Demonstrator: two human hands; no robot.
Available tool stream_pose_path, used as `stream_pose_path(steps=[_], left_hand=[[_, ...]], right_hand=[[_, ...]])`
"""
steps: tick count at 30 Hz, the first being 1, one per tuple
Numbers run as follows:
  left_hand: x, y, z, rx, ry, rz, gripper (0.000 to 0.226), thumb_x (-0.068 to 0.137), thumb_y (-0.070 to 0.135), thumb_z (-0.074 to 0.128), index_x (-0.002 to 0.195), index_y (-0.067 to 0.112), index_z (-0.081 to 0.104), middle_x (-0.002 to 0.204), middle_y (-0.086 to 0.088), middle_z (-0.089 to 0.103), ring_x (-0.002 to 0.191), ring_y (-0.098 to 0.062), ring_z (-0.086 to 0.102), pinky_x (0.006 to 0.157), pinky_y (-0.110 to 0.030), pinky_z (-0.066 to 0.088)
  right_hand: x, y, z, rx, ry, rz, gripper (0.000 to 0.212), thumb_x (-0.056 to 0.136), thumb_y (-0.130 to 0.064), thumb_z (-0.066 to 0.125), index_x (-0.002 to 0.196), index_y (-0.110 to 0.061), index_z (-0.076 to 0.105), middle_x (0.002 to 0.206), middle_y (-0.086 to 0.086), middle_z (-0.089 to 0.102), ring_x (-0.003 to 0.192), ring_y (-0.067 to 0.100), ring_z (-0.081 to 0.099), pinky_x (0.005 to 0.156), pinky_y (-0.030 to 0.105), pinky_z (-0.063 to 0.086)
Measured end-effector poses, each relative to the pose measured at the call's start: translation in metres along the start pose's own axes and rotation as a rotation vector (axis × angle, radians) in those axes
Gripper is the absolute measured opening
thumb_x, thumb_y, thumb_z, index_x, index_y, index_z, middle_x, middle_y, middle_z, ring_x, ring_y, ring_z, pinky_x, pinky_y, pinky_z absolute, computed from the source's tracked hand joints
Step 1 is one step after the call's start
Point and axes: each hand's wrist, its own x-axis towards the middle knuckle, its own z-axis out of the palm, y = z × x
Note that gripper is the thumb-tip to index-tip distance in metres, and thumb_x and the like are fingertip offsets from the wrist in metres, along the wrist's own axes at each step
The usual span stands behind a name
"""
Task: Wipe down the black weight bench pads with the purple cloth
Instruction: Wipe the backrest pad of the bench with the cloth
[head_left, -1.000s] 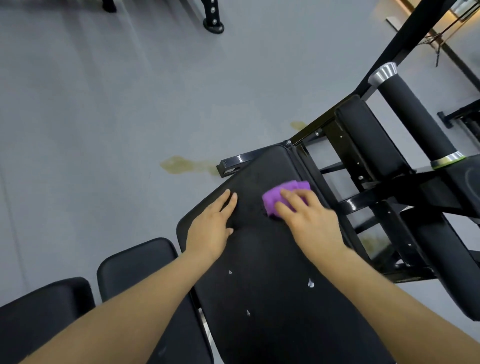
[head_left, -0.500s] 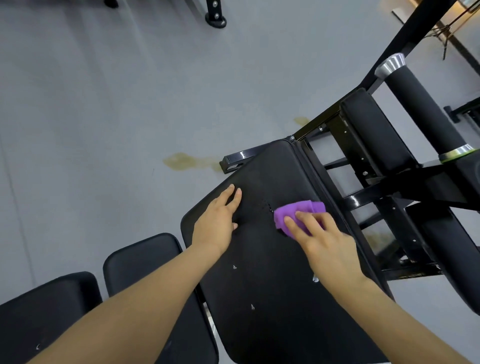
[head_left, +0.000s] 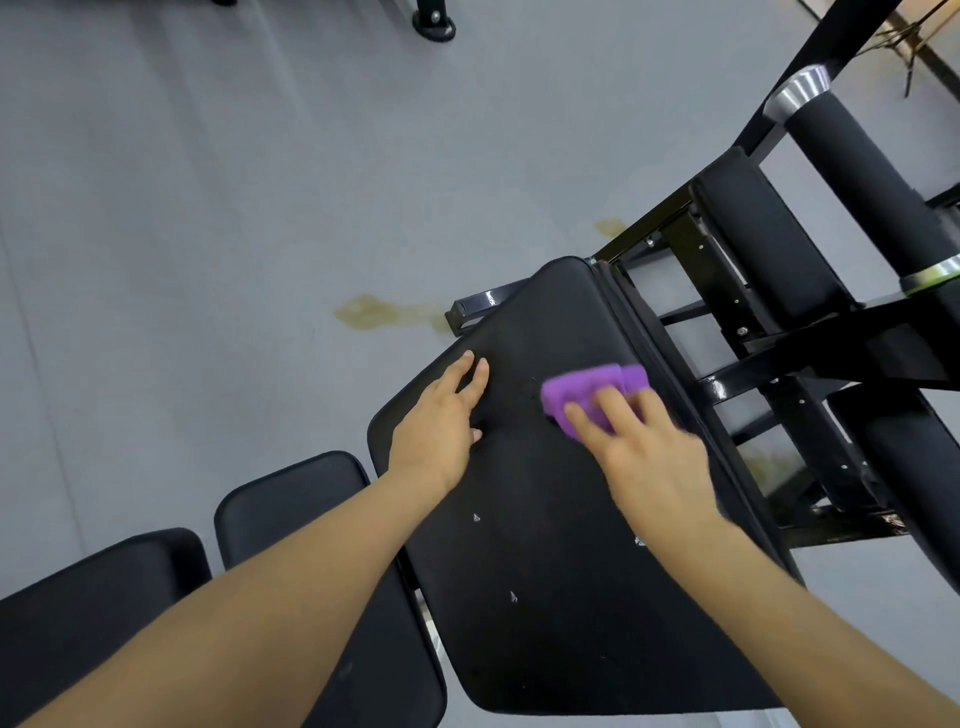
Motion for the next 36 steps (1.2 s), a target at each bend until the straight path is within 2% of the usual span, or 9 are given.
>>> stream_pose_path(steps=[5, 10, 13, 19, 22, 25, 29, 32, 36], left_hand=[[0.000, 0.000, 0.003, 0.006, 0.012, 0.005, 0.077, 0.091, 0.012, 0.056, 0.149, 0.032, 0.009, 0.156, 0.018, 0.001, 0.139, -0.010, 0.022, 0.092, -0.027, 0.046], [0.002, -0.003, 0.003, 0.041, 0.009, 0.013, 0.076, 0.091, 0.017, 0.057, 0.149, 0.033, 0.011, 0.156, 0.017, 0.002, 0.137, -0.011, 0.025, 0.091, -0.030, 0.049], [0.001, -0.003, 0.003, 0.053, 0.008, 0.015, 0.076, 0.091, 0.018, 0.057, 0.149, 0.033, 0.010, 0.156, 0.017, 0.001, 0.138, -0.011, 0.025, 0.091, -0.030, 0.050], [0.002, -0.003, 0.000, 0.019, -0.021, 0.002, 0.077, 0.090, 0.016, 0.058, 0.149, 0.034, 0.011, 0.155, 0.018, 0.001, 0.138, -0.010, 0.024, 0.093, -0.031, 0.048], [0.002, -0.003, 0.001, 0.007, -0.012, -0.002, 0.077, 0.090, 0.014, 0.058, 0.149, 0.033, 0.011, 0.156, 0.018, 0.002, 0.139, -0.010, 0.023, 0.093, -0.030, 0.048], [0.002, -0.003, 0.003, 0.015, -0.004, 0.003, 0.077, 0.090, 0.015, 0.058, 0.148, 0.034, 0.011, 0.156, 0.018, 0.002, 0.139, -0.010, 0.021, 0.092, -0.030, 0.049], [0.002, -0.004, 0.001, 0.052, -0.011, 0.012, 0.077, 0.090, 0.019, 0.058, 0.149, 0.034, 0.010, 0.156, 0.018, 0.001, 0.139, -0.010, 0.022, 0.088, -0.032, 0.051], [0.002, -0.003, -0.001, 0.041, -0.025, 0.004, 0.077, 0.090, 0.019, 0.058, 0.149, 0.034, 0.011, 0.155, 0.019, 0.001, 0.139, -0.010, 0.021, 0.093, -0.033, 0.049], [0.002, -0.003, -0.002, 0.018, -0.026, 0.002, 0.077, 0.090, 0.018, 0.058, 0.148, 0.035, 0.012, 0.155, 0.019, 0.002, 0.137, -0.009, 0.025, 0.088, -0.029, 0.049]], right_hand=[[0.020, 0.009, 0.000, 0.009, -0.062, 0.091, 0.057, 0.042, 0.001, 0.084, 0.095, -0.018, 0.074, 0.089, 0.012, 0.064, 0.071, 0.031, 0.059, 0.042, 0.016, 0.024], [0.116, 0.007, 0.005, -0.029, 0.014, 0.124, 0.033, 0.075, -0.013, 0.071, 0.107, -0.020, 0.065, 0.132, 0.013, 0.047, 0.110, 0.035, 0.050, 0.053, 0.032, 0.039], [0.122, 0.009, -0.001, -0.041, 0.042, 0.074, 0.038, 0.073, -0.008, 0.072, 0.110, -0.014, 0.065, 0.117, 0.016, 0.058, 0.098, 0.035, 0.056, 0.063, 0.037, 0.048], [0.033, 0.011, 0.007, 0.033, 0.040, -0.071, 0.052, 0.044, 0.000, 0.081, 0.095, -0.010, 0.071, 0.095, 0.016, 0.065, 0.074, 0.032, 0.061, 0.051, 0.032, 0.047], [0.017, 0.015, 0.011, 0.024, 0.061, -0.090, 0.052, 0.047, -0.004, 0.083, 0.098, -0.011, 0.071, 0.096, 0.016, 0.066, 0.083, 0.034, 0.063, 0.070, 0.037, 0.053], [0.064, 0.016, 0.020, -0.017, 0.141, -0.132, 0.043, 0.059, -0.011, 0.080, 0.100, -0.010, 0.070, 0.105, 0.017, 0.066, 0.102, 0.035, 0.062, 0.095, 0.044, 0.046], [0.105, 0.008, 0.019, 0.029, 0.129, -0.121, 0.044, 0.058, -0.008, 0.082, 0.100, -0.010, 0.071, 0.105, 0.016, 0.067, 0.100, 0.034, 0.063, 0.080, 0.040, 0.053], [0.073, 0.010, 0.018, 0.067, 0.176, -0.137, 0.043, 0.055, -0.003, 0.080, 0.096, -0.011, 0.072, 0.102, 0.015, 0.068, 0.090, 0.032, 0.064, 0.066, 0.034, 0.053], [0.013, 0.012, 0.022, 0.096, 0.156, -0.214, 0.046, 0.048, -0.001, 0.082, 0.092, -0.012, 0.073, 0.096, 0.015, 0.069, 0.083, 0.030, 0.067, 0.068, 0.031, 0.054]])
